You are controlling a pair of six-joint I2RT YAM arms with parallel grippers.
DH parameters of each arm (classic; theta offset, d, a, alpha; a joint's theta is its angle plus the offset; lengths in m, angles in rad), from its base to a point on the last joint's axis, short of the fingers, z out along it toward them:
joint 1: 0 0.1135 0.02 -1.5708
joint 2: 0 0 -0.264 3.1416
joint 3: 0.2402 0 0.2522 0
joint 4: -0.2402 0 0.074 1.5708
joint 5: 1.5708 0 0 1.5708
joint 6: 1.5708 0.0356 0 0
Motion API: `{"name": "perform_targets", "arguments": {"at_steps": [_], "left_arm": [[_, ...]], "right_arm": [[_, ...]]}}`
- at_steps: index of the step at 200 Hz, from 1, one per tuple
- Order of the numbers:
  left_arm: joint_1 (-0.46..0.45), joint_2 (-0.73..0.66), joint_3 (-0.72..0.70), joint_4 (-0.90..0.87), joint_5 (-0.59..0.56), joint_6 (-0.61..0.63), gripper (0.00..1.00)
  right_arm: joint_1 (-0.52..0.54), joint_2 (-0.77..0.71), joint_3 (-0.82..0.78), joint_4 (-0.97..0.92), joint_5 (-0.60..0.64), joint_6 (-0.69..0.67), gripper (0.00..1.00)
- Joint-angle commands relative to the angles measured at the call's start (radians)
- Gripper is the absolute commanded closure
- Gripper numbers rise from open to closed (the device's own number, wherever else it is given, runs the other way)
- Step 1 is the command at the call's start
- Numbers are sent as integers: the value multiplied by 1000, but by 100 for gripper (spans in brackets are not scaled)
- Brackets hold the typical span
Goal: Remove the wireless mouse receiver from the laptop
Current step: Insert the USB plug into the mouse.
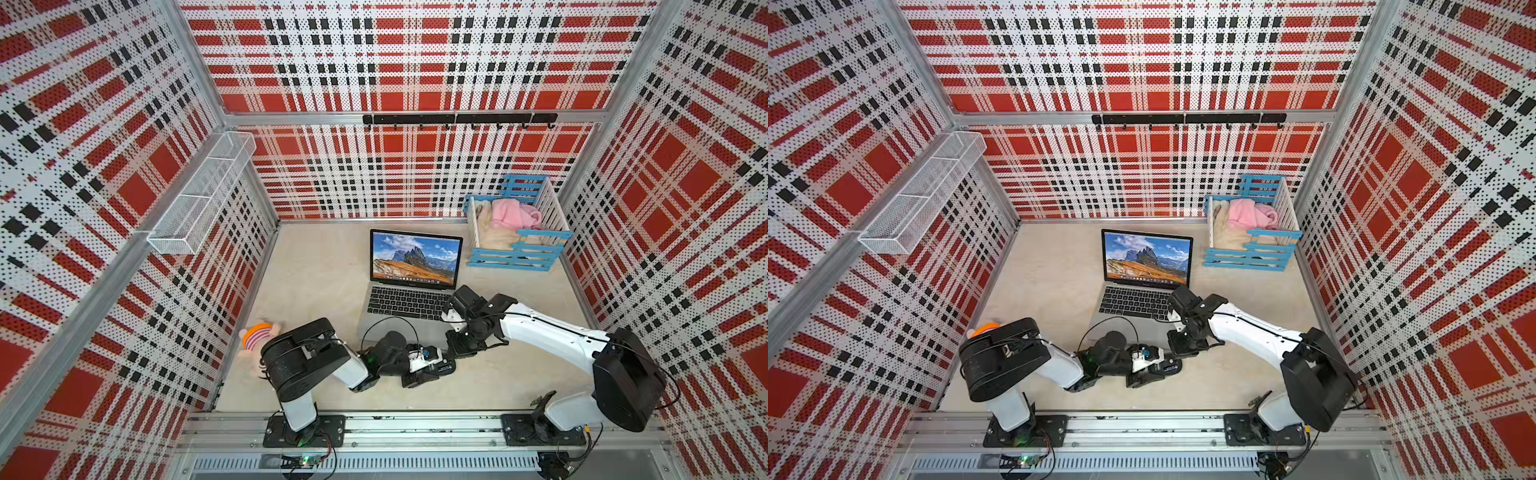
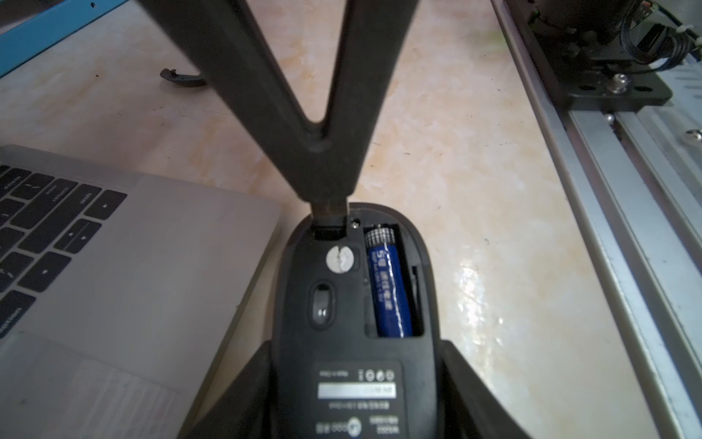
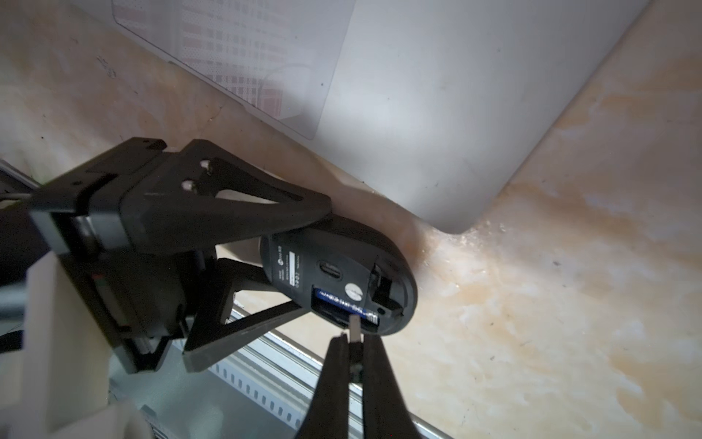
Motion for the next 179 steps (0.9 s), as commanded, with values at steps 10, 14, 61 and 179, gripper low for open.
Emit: {"name": "perform_targets", "arguments": {"at_steps": [10, 14, 61, 179], "left_arm": [[5, -20, 15, -50, -4, 23, 62], [4, -20, 16, -51, -4, 24, 62], [11, -21, 18, -65, 2, 37, 62], [22, -19, 26, -107, 15, 62, 62]], "right_arm": [[1, 17, -25, 42, -7, 7, 100], [2, 17, -26, 43, -6, 7, 100], [1, 36, -29, 51, 15, -9, 100], [-40, 77, -27, 65, 9, -53, 100]]}}
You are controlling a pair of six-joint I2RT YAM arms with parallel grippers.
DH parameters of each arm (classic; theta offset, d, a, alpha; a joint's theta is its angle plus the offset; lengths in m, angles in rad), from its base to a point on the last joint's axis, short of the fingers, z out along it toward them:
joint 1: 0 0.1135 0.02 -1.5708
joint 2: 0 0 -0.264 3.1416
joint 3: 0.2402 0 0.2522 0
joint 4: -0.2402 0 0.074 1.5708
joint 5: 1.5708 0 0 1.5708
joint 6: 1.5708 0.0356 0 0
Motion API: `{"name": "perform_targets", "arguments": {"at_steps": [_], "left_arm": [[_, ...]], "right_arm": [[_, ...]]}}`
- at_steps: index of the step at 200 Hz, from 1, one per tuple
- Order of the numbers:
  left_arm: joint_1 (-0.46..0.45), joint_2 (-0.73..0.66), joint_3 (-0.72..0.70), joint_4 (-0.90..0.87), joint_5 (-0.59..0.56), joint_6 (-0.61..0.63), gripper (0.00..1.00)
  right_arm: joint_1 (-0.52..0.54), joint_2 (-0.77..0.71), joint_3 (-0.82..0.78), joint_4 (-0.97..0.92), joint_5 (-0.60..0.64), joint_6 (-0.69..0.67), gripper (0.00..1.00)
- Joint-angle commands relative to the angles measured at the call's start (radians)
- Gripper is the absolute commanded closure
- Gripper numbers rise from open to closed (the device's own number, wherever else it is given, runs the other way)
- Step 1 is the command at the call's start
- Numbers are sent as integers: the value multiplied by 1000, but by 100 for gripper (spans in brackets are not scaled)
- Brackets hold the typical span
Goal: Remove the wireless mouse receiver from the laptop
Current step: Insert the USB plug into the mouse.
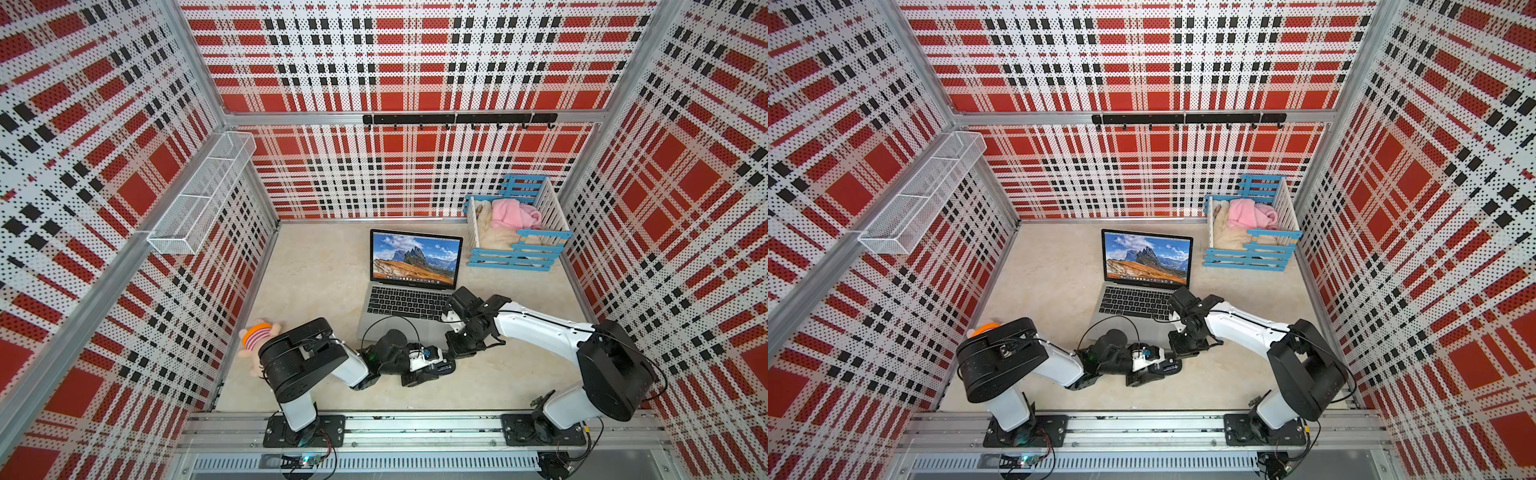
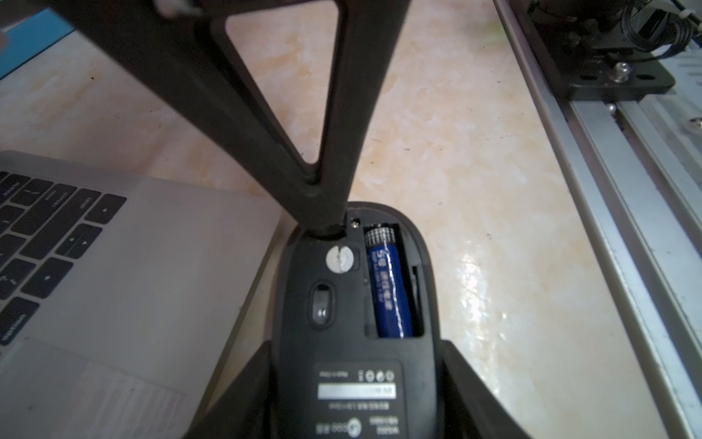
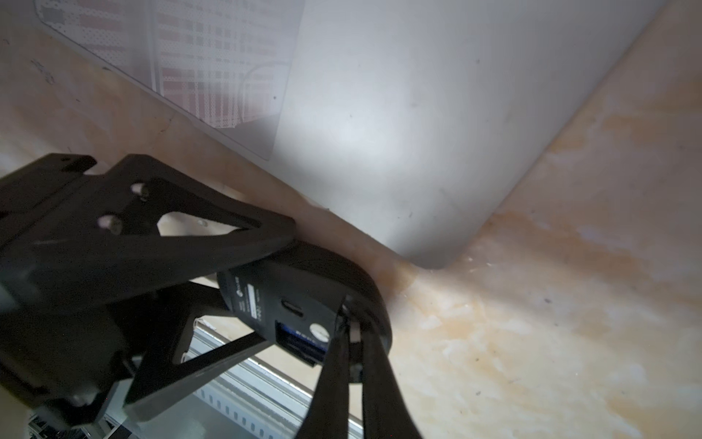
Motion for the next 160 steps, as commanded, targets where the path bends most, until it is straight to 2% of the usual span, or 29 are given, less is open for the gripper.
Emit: {"name": "perform_targets", "arguments": {"at_steps": [1, 83, 112, 160], "left_arm": [[9, -6, 10, -57, 5, 17, 63], [11, 7, 30, -69, 10, 17, 63], [10, 10, 29, -71, 13, 18, 63], [14, 10, 26, -75, 16, 19, 63]], "right_arm": [[-5, 14, -7, 20, 2, -16, 100], [-4, 37, -4, 49, -40, -5, 100], [0, 44, 2, 50, -40, -3, 84], [5, 45, 16, 51, -37, 4, 75]]}}
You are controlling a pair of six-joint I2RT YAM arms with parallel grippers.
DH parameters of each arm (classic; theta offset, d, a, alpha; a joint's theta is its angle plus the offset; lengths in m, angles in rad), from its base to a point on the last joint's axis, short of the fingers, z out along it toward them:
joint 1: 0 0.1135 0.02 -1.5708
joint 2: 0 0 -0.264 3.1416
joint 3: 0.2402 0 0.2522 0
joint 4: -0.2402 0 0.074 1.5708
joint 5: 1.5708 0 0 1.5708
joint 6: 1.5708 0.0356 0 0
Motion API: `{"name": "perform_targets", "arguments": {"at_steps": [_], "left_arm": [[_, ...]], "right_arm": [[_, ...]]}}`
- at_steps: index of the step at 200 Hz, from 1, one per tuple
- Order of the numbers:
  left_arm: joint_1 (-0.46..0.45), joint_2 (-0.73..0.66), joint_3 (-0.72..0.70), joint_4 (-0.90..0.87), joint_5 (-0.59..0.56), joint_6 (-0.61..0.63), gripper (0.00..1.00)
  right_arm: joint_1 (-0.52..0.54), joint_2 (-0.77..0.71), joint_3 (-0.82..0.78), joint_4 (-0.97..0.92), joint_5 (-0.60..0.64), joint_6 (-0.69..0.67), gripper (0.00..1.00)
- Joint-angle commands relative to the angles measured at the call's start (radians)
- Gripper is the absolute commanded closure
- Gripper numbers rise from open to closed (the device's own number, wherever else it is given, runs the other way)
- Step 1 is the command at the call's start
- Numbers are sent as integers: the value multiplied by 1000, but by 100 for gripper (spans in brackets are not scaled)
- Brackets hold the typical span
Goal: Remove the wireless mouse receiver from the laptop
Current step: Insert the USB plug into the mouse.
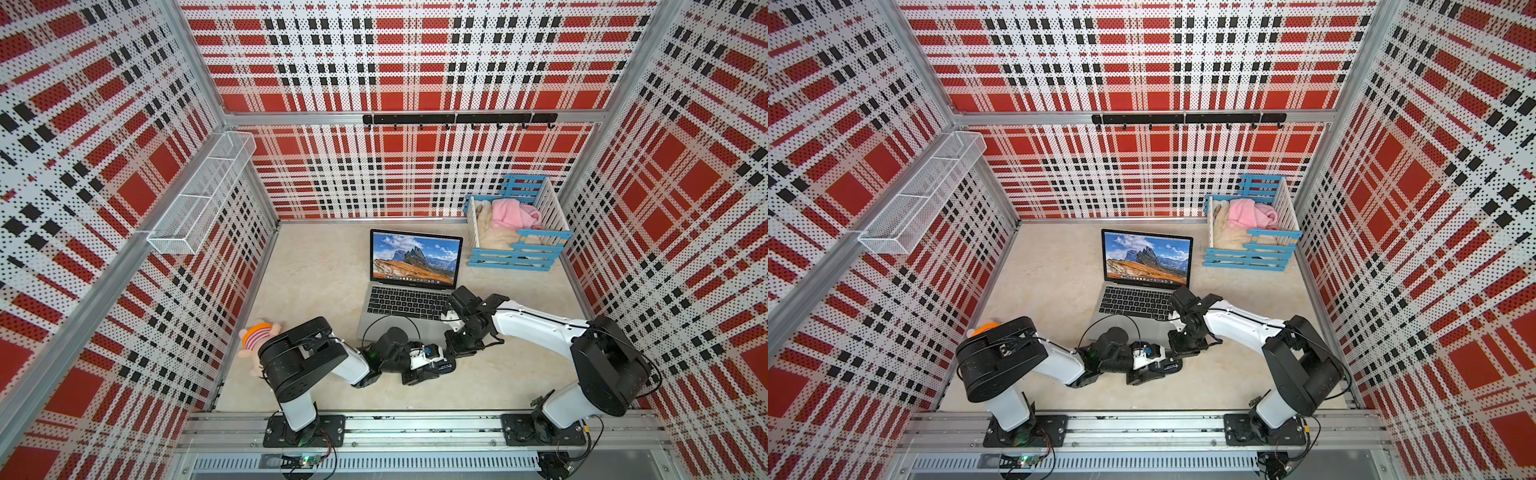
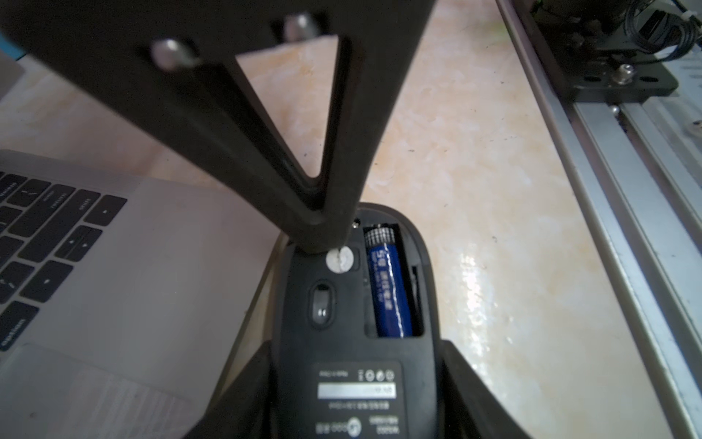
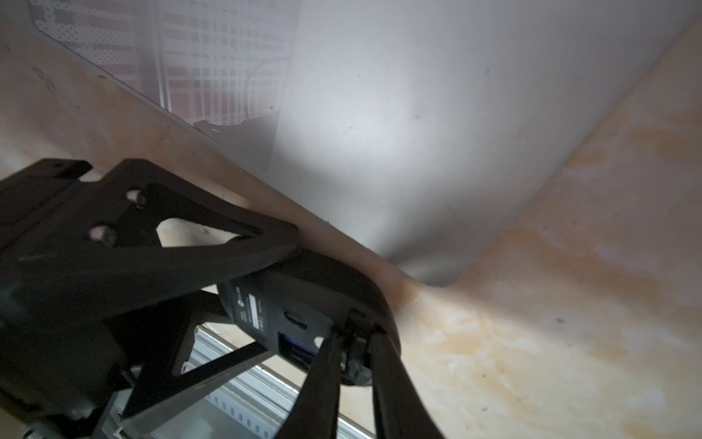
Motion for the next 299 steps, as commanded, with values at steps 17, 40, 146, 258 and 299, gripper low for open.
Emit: {"name": "perform_targets", "arguments": {"at_steps": [17, 40, 146, 258, 299], "left_arm": [[8, 9, 9, -44, 2, 15, 63], [10, 9, 6, -45, 2, 15, 63], [12, 9, 3, -47, 2, 15, 63], [24, -12, -6, -57, 12, 6, 63], [25, -11, -4, -58, 15, 5, 63]], "right_arm": [[13, 20, 17, 26, -6, 4, 72], [20, 19, 20, 21, 0, 4, 68], [19, -25, 57, -55, 127, 14, 50], [-224, 28, 108, -113, 585, -31, 56], [-226, 129, 184, -101, 654, -66, 61]]}}
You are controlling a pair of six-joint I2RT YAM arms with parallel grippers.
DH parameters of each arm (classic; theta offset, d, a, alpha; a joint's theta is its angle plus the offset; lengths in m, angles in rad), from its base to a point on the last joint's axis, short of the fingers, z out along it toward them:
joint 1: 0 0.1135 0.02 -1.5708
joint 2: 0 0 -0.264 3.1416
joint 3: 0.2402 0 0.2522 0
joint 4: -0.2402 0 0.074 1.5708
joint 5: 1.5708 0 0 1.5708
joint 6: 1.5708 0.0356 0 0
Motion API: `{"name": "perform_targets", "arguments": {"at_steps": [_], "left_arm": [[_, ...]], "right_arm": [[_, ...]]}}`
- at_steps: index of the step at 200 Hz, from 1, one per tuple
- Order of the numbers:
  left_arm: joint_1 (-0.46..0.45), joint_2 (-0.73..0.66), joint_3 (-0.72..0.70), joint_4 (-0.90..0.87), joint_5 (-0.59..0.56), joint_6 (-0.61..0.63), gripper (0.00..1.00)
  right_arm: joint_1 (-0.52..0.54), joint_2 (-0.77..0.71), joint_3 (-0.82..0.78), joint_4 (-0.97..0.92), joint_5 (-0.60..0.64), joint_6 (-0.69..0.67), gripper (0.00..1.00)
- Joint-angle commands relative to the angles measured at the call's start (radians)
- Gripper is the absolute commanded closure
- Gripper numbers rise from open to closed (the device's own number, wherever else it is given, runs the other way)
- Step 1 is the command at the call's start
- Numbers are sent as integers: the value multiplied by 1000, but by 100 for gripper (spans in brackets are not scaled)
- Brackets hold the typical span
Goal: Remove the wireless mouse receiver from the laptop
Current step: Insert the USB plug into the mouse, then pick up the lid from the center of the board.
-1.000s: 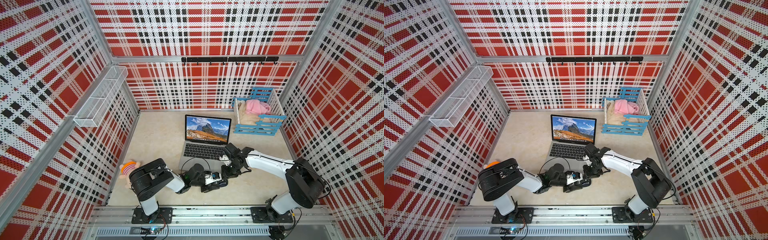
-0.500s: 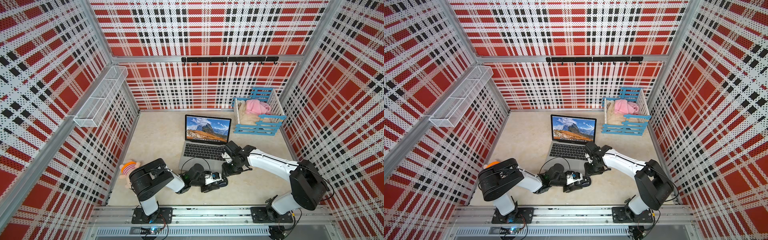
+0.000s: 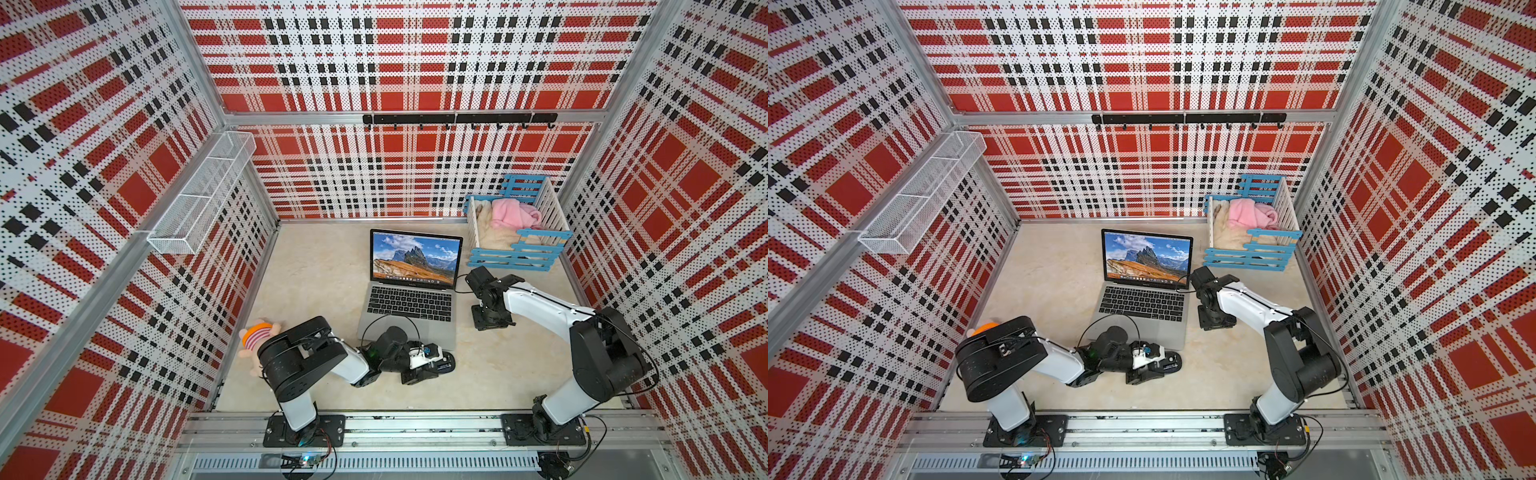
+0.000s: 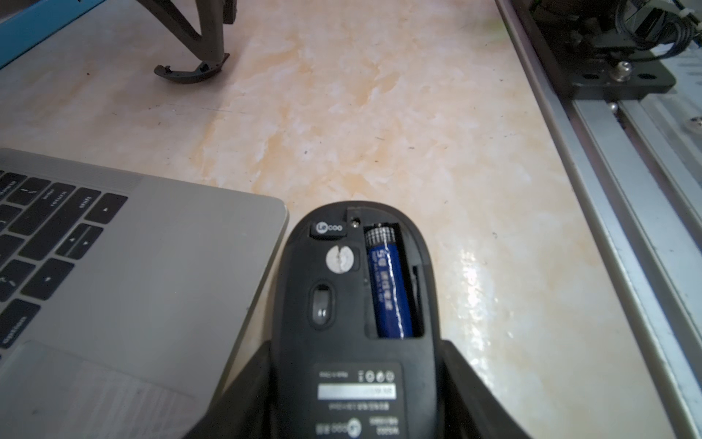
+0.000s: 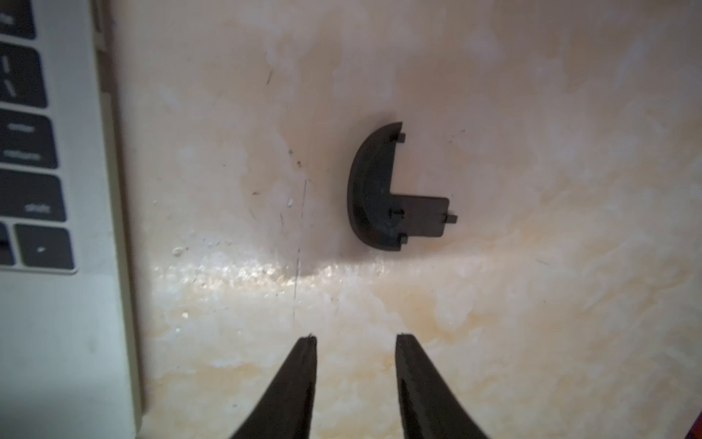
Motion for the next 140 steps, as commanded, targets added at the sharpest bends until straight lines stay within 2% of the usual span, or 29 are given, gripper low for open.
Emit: {"name": "perform_targets", "arguments": {"at_steps": [1, 75, 140], "left_arm": [[9, -8, -5, -49, 3, -3, 63], [16, -3, -2, -49, 0, -5, 64], [19, 0, -1, -49, -2, -4, 63]], "right_arm": [[0, 48, 51, 12, 72, -34, 61], [-1, 182, 157, 17, 104, -71, 64], [-13, 233, 174, 18, 115, -84, 68]]}}
